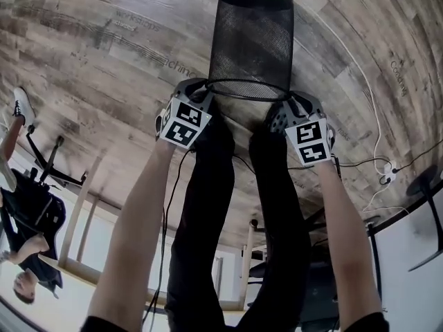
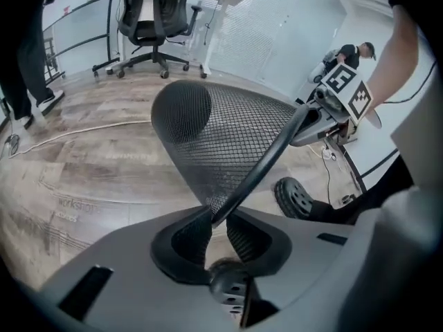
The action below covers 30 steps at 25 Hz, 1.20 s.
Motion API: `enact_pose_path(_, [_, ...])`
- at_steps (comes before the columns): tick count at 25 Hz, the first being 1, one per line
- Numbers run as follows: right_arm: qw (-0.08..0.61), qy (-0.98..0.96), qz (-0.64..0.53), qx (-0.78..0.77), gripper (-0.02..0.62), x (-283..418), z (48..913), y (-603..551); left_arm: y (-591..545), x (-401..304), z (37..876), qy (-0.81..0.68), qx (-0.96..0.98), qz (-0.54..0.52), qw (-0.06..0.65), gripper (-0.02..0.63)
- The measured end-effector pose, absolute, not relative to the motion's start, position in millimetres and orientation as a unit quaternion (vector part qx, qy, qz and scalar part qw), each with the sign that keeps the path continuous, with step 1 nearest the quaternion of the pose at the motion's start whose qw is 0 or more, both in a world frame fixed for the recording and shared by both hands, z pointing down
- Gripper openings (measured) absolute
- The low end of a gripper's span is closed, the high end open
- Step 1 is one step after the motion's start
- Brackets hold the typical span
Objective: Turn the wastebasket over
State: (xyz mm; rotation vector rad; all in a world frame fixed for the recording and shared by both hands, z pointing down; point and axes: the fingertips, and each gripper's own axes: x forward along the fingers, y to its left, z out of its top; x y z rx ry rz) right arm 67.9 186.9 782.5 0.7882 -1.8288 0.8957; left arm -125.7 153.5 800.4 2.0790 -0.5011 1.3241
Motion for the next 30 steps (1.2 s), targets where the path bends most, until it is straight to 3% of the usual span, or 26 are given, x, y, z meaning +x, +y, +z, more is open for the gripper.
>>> enact_pose_path(11, [0.493, -0.728, 0.358, 0.314, 0.095, 65, 813, 206, 169, -134, 832, -0.208, 0.779, 0.518, 0.287, 0.075])
enact_pose_path(15, [0.475, -0.711, 0.402, 0.326, 0.169, 63, 796, 201, 178, -144, 817, -0.218, 0.758, 0.525, 0.319, 0.080])
enact_pose_path(21, [0.447, -0.705, 0.430, 0.343, 0.184, 64, 754, 190, 174, -150, 768, -0.293, 0.734, 0.464, 0.401, 0.185])
enact_pose_path(23, [0.439, -0.700, 0.439, 0.355, 0.184, 70, 745, 179, 155, -143, 747, -0.349, 0.712, 0.413, 0.448, 0.282])
enact_pose_path(26, [0.424, -0.689, 0.450, 0.378, 0.184, 80, 739, 157, 140, -112, 726, -0.375, 0.685, 0.369, 0.504, 0.370])
enact_pose_path(30, [0.394, -0.682, 0.460, 0.411, 0.195, 89, 735, 119, 134, -67, 730, -0.375, 0.677, 0.396, 0.494, 0.431])
